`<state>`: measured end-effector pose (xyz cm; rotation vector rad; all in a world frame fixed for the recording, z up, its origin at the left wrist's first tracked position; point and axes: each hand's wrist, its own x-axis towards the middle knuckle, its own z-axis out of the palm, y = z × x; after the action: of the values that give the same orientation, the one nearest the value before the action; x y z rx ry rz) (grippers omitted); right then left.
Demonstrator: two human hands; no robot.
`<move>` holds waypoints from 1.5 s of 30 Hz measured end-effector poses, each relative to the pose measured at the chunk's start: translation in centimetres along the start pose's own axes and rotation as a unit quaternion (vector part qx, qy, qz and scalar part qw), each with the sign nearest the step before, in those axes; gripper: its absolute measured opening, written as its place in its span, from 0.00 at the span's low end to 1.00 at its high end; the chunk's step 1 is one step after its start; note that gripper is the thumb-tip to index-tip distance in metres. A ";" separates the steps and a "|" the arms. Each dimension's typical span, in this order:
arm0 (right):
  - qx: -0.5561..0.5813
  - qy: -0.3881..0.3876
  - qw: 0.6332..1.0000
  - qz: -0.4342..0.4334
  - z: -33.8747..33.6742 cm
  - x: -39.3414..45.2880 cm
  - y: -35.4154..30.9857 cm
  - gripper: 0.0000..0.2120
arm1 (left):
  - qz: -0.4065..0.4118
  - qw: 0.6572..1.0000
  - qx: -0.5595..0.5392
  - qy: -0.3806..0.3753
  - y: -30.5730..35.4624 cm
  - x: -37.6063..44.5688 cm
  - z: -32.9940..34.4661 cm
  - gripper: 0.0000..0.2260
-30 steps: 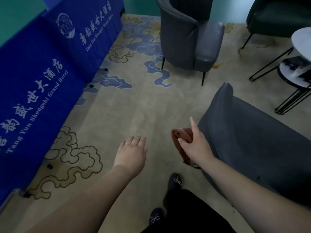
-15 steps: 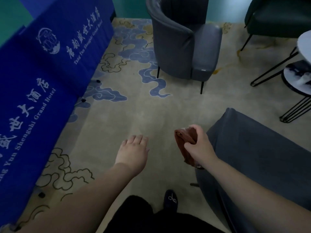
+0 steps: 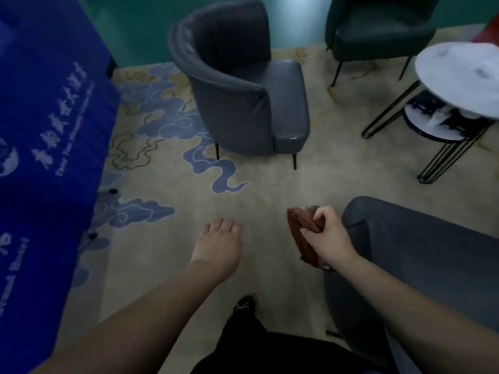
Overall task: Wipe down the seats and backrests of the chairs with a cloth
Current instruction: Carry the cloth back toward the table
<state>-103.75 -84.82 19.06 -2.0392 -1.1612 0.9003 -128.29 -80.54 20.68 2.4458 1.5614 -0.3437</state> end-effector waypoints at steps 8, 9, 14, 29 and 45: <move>0.053 0.104 0.988 0.097 -2.3 6.5 -1.1 0.17 | 0.095 0.995 0.032 -0.015 -1.5 11.5 -3.9 0.23; 0.054 0.111 0.987 0.103 -2.9 7.4 -1.0 0.17 | 0.105 0.994 0.028 -0.020 -1.2 13.2 -4.2 0.23; 0.056 0.149 0.978 0.135 -6.7 13.6 -0.1 0.16 | 0.153 0.987 0.040 -0.015 1.3 21.8 -6.1 0.23; 0.116 0.221 0.951 0.185 -13.4 30.3 -1.2 0.15 | 0.209 0.976 0.064 -0.022 7.3 42.6 -12.6 0.24; 0.151 0.369 0.874 0.278 -18.4 44.9 -1.9 0.16 | 0.391 0.909 0.141 -0.027 14.3 65.0 -19.0 0.24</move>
<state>-72.84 -47.43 19.73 -2.1616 -0.0099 0.4077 -87.29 -24.84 19.30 2.9873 0.4227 -0.4914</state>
